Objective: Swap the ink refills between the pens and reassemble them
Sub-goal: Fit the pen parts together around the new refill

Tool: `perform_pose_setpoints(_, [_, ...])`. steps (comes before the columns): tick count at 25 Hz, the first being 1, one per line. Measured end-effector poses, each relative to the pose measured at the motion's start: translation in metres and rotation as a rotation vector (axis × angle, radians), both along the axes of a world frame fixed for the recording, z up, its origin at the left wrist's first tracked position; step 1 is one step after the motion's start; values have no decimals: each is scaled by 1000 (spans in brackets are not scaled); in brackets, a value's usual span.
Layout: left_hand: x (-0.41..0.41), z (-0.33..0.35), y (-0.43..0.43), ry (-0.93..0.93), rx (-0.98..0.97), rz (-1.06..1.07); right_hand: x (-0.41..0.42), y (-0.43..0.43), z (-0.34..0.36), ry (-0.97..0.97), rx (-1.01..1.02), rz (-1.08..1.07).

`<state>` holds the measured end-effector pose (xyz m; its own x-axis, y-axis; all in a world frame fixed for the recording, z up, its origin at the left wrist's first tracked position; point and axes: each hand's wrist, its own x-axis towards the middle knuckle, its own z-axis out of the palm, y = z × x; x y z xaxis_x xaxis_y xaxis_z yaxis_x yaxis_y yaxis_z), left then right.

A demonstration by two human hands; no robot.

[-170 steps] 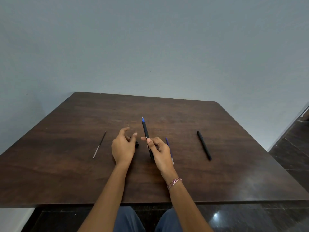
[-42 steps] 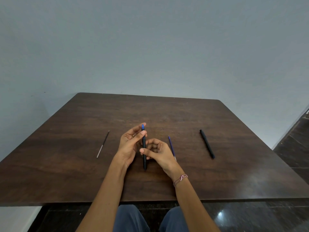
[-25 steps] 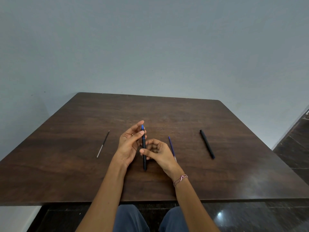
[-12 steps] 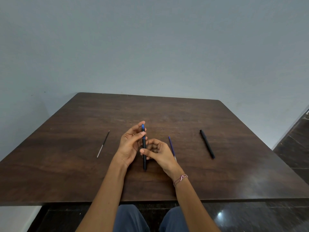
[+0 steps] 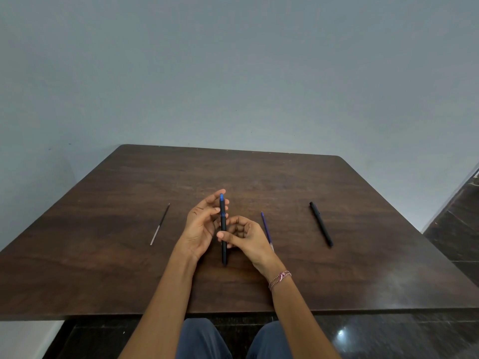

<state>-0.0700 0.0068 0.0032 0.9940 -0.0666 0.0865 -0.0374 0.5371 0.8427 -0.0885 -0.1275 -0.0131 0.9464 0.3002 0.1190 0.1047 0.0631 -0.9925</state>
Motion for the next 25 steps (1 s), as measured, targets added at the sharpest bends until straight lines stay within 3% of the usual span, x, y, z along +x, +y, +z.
perform_pose_setpoints(13, [1,-2,3,-8,-66,-44,1,0,-2,-17,-14,-27])
perform_pose_setpoints(25, [4,-7,2,-45,-58,55,1,-1,-2,-27,-23,-17])
